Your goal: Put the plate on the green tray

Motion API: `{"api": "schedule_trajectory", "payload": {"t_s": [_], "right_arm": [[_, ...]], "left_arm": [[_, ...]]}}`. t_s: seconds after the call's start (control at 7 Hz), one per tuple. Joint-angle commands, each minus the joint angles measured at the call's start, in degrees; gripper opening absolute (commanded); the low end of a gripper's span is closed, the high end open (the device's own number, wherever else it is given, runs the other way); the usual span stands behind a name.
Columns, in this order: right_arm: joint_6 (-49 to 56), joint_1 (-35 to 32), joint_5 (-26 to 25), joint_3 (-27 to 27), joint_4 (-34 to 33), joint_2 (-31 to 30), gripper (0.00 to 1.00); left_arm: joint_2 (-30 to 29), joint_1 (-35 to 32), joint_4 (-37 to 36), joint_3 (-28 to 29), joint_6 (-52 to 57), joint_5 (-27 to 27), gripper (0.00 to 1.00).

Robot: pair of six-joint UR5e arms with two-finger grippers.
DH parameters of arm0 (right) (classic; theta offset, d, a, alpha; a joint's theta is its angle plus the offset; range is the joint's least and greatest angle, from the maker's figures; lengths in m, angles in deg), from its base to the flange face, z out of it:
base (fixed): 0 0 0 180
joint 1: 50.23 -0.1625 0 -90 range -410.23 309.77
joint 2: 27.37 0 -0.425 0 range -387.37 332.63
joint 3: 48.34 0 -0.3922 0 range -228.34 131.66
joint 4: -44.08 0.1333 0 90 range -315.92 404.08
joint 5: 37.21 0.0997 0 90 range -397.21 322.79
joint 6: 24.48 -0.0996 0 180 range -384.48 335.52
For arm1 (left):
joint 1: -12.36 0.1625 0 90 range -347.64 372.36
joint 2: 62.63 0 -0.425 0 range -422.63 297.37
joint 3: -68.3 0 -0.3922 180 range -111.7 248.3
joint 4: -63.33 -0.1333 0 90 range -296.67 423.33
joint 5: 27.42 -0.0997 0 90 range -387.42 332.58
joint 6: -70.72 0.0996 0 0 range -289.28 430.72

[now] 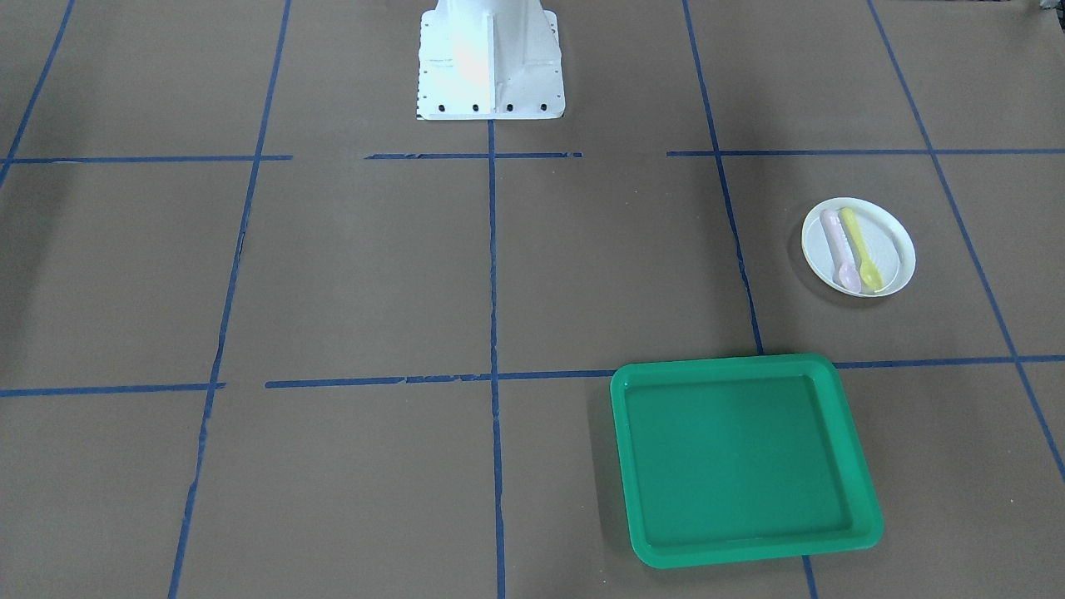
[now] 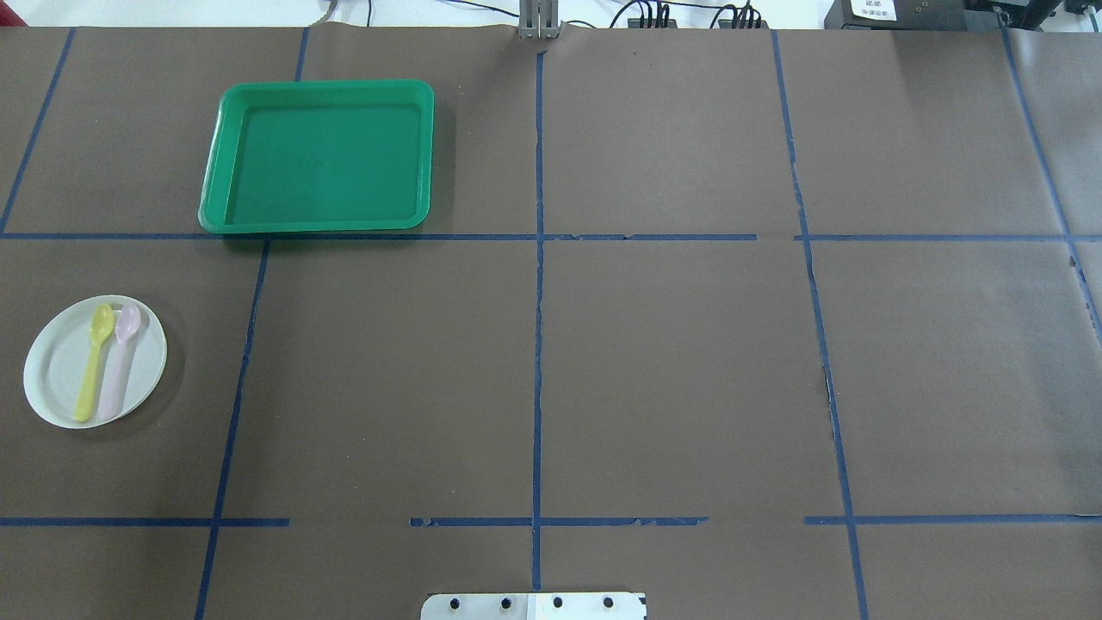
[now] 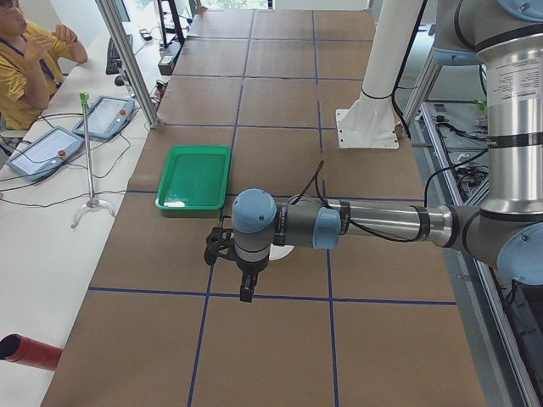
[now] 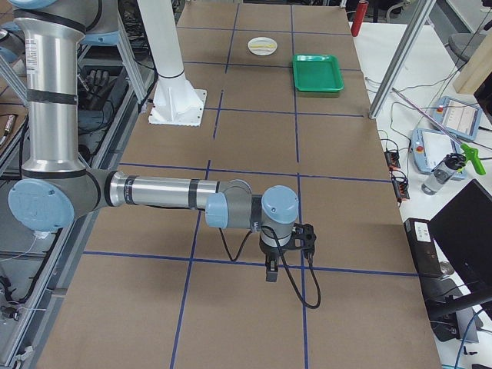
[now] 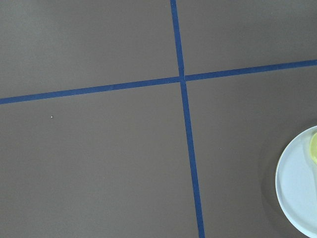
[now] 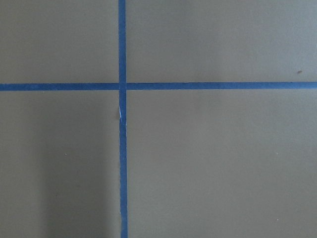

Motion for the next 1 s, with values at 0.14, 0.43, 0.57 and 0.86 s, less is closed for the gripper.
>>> {"api": "schedule_trajectory", "payload": {"t_s": [0.14, 0.43, 0.57, 0.86], "right_arm": [[0.0, 0.0, -0.1, 0.0, 0.0, 0.0, 1.0], [0.0, 0.0, 0.0, 0.0, 0.0, 0.0, 1.0], [0.0, 0.0, 0.0, 0.0, 0.0, 0.0, 1.0], [0.0, 0.0, -0.1, 0.0, 0.0, 0.0, 1.0]], "left_arm": [[-0.2, 0.2, 0.1, 0.1, 0.0, 0.7, 1.0], [-0.5, 1.3, 6.8, 1.1, -0.8, 5.8, 1.0], [-0.4, 6.5, 8.7, 2.5, -6.6, 7.4, 1.0], [-0.4, 17.1, 28.7, 9.7, -24.1, 6.9, 1.0]]}}
